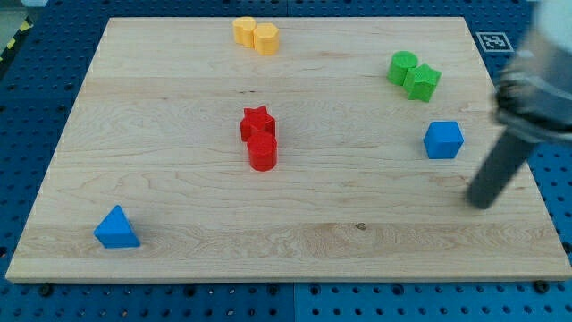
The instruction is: Move the blue cube towards the right of the blue triangle
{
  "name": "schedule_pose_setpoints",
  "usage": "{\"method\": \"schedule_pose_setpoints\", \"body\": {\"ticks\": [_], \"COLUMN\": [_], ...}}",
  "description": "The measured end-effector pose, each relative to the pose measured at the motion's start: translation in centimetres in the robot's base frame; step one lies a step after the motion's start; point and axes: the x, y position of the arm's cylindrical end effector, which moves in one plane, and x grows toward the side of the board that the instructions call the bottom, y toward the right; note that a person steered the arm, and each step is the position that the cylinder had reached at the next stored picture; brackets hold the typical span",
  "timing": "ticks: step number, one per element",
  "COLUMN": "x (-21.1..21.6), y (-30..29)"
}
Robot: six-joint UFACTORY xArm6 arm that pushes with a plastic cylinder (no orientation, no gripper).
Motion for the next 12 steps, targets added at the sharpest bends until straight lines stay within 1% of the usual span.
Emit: {"method": "schedule_pose_setpoints", "body": {"ticks": [1,2,3,4,5,6,7,8,9,10,11,12], "x": [-5.3,-9.0,-8.0,-5.2,-4.6,-6.5,-7.3,-4.8,0.2,3.2,0.4,-2.8], "y": [6.0,4.0,-2.8,-10.6,-11.7,-9.3,-11.5,-16.0,-19.7,-20.9,-16.6,-15.6]}}
